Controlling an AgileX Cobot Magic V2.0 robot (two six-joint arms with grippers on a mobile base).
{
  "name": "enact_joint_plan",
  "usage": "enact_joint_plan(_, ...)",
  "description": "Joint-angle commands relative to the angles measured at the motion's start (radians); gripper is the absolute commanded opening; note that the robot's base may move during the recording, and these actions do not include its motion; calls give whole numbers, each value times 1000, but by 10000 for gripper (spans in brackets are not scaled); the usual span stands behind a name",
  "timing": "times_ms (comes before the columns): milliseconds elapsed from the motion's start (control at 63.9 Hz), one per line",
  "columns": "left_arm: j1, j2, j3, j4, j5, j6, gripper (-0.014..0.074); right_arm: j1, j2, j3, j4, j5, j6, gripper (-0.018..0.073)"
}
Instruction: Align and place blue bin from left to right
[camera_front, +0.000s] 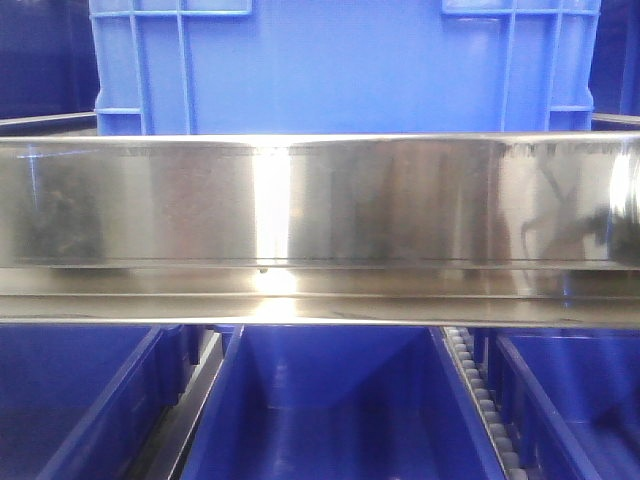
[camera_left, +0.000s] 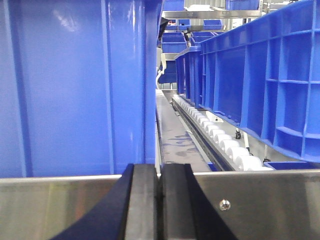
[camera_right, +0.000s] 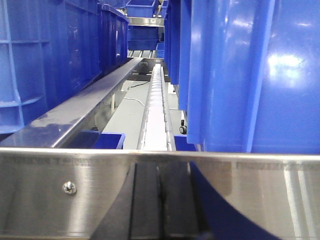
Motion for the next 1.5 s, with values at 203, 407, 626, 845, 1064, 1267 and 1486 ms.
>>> enact_joint_plan(203, 5, -5, -3, 2, -23, 2, -111, -3, -3, 0, 2, -26, -7, -153)
enact_joint_plan(407, 5, -5, -3, 0, -27, 2, -111, -3, -3, 0, 2, -42, -7, -153)
enact_joint_plan(626, 5, -5, -3, -2, -70, 2, -111, -3, -3, 0, 2, -123, -7, -153)
enact_joint_plan(845, 5, -5, -3, -93, -155, 2, -111, -3, -3, 0, 2, -149, -7, -153)
enact_joint_plan(1064, 5, -5, -147, -100, -87, 2, -111, -3, -3, -38, 5, -162, -7, -153)
enact_joint_plan(1267, 5, 58, -419, -86, 131, 2, -111, -3, -3, -284, 83, -39, -7, -153)
enact_joint_plan(1486, 5, 286, -695, -78, 272, 2, -29, -3, 152, -594, 83, 230, -7, 90)
